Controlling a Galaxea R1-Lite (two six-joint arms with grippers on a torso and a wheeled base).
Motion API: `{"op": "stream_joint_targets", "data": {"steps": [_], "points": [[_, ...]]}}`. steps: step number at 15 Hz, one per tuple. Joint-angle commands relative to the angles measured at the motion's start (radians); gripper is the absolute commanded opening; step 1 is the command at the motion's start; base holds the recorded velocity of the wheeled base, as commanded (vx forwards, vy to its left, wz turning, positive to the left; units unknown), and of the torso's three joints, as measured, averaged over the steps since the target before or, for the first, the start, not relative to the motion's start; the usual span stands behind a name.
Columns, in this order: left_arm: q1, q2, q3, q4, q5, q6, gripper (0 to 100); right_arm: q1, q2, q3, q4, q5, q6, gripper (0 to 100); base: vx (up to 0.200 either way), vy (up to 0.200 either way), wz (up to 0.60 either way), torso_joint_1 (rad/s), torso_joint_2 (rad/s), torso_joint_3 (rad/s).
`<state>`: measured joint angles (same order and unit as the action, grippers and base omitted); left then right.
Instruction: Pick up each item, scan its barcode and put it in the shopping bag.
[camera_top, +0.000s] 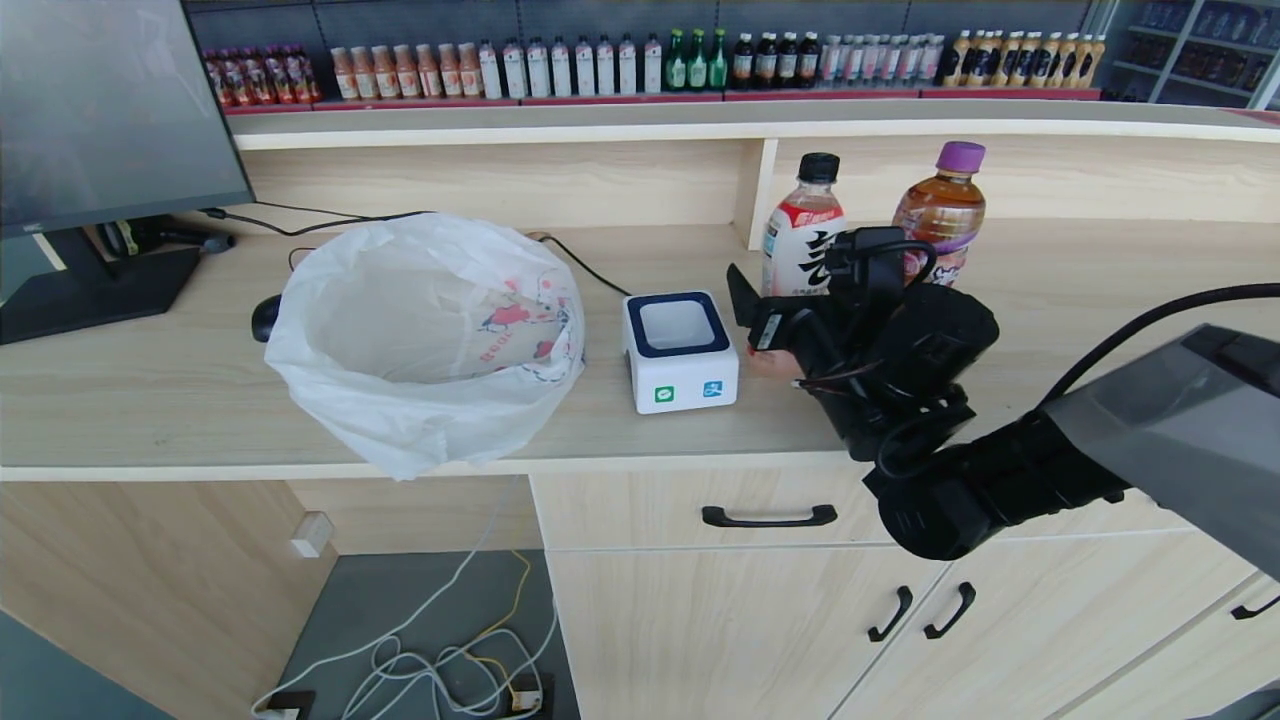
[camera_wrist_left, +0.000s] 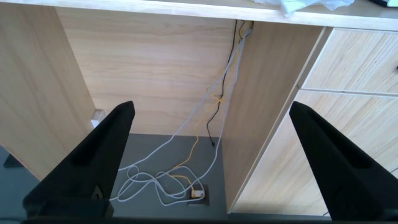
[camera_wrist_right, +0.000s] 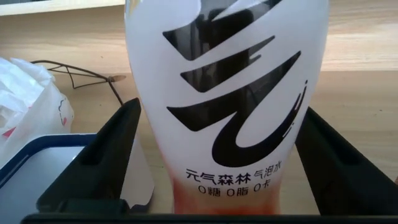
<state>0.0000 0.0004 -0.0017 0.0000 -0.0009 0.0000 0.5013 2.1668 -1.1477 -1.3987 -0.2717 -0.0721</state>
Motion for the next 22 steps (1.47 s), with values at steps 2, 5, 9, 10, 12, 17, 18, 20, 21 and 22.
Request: {"op": "stream_joint_targets", "data": {"steps": [2, 5, 9, 10, 12, 17, 18, 20, 21, 22], "points": [[0.000, 0.000, 0.000, 0.000, -0.001, 0.000, 100, 0.000, 0.010, -0.009, -0.002, -0.001, 0.000, 0, 0.000, 0.000, 0.00, 0.000, 0.00, 0.000], [0.000, 0.000, 0.000, 0.000, -0.001, 0.000, 100, 0.000, 0.010, -0.014, -0.003, 0.000, 0.000, 0, 0.000, 0.000, 0.00, 0.000, 0.00, 0.000], [0.000, 0.000, 0.000, 0.000, 0.001, 0.000, 100, 0.002, 0.002, -0.035, -0.005, 0.000, 0.002, 0, 0.000, 0.000, 0.00, 0.000, 0.00, 0.000], [0.000, 0.000, 0.000, 0.000, -0.001, 0.000, 100, 0.003, -0.002, -0.041, -0.005, 0.000, 0.002, 0, 0.000, 0.000, 0.00, 0.000, 0.00, 0.000], [0.000, 0.000, 0.000, 0.000, -0.001, 0.000, 100, 0.003, -0.021, -0.037, -0.005, 0.000, 0.003, 0, 0.000, 0.000, 0.00, 0.000, 0.00, 0.000], [0.000, 0.000, 0.002, 0.000, -0.001, 0.000, 100, 0.005, -0.102, 0.019, -0.006, 0.006, 0.005, 0, 0.000, 0.000, 0.00, 0.000, 0.00, 0.000], [0.000, 0.000, 0.000, 0.000, -0.001, 0.000, 100, 0.005, -0.117, 0.025, -0.006, 0.016, 0.005, 0, 0.000, 0.000, 0.00, 0.000, 0.00, 0.000], [0.000, 0.000, 0.000, 0.000, -0.001, 0.000, 100, 0.005, -0.186, 0.065, -0.006, 0.025, 0.005, 0, 0.000, 0.000, 0.00, 0.000, 0.00, 0.000], [0.000, 0.000, 0.000, 0.000, -0.001, 0.000, 100, 0.005, -0.226, 0.088, -0.005, 0.026, 0.006, 0, 0.000, 0.000, 0.00, 0.000, 0.00, 0.000], [0.000, 0.000, 0.000, 0.000, -0.001, 0.000, 100, 0.013, -0.266, 0.105, -0.002, 0.026, 0.006, 0, 0.000, 0.000, 0.00, 0.000, 0.00, 0.000]]}}
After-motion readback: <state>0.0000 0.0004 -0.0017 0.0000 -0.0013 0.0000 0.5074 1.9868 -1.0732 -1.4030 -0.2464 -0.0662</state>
